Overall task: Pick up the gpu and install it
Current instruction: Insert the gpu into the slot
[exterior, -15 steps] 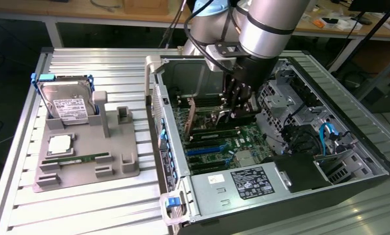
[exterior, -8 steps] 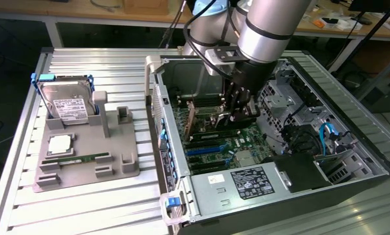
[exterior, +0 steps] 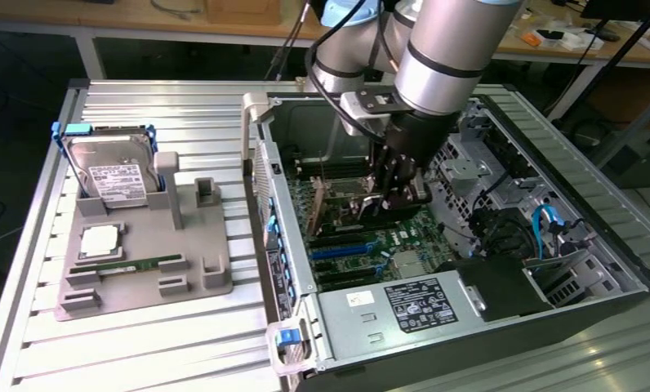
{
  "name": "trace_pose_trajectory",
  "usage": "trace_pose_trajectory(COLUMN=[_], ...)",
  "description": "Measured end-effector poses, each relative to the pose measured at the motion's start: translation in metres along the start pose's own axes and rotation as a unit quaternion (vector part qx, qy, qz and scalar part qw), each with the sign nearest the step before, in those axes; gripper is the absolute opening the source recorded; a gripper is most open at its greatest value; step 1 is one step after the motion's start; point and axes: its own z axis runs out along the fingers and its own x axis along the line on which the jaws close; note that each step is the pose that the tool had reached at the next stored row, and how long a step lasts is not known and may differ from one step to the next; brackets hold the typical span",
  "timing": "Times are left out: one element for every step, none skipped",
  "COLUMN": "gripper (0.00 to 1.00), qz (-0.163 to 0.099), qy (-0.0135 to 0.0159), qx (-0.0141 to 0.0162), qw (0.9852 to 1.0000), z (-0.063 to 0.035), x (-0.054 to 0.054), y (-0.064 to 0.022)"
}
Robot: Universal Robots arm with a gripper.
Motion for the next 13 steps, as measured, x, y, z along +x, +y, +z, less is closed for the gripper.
trace_pose_trajectory(gripper=[0.28, 0.28, 0.28, 0.28, 0.28, 0.28, 0.28, 0.28, 0.28, 0.28, 0.28, 0.28, 0.28], qz=[0.000, 0.000, 0.000, 0.000, 0.000, 0.000, 0.000, 0.000, 0.000, 0.000, 0.000, 0.000, 0.000], qy=[0.0000, 0.0000, -0.0001, -0.0001, 0.0000, 0.0000, 0.0000, 0.0000, 0.0000, 0.0000, 0.0000, 0.0000, 0.0000], qx=[0.0000, 0.0000, 0.0000, 0.0001, 0.0001, 0.0001, 0.0001, 0.0001, 0.0001, 0.0001, 0.0001, 0.0001, 0.0001], qw=[1.0000, 1.0000, 1.0000, 1.0000, 1.0000, 1.0000, 1.0000, 1.0000, 1.0000, 1.0000, 1.0000, 1.0000, 1.0000], z=[0.0010, 0.0020, 0.0030, 0.0040, 0.0048, 0.0062, 0.0074, 0.0082, 0.0092, 0.0098, 0.0107, 0.0114, 0.0122], x=[0.001, 0.001, 0.002, 0.002, 0.002, 0.002, 0.002, 0.002, 0.002, 0.002, 0.002, 0.002, 0.002], y=[0.0001, 0.0003, 0.0004, 0.0006, 0.0008, 0.0017, 0.0032, 0.0047, 0.0063, 0.0076, 0.0088, 0.0098, 0.0108])
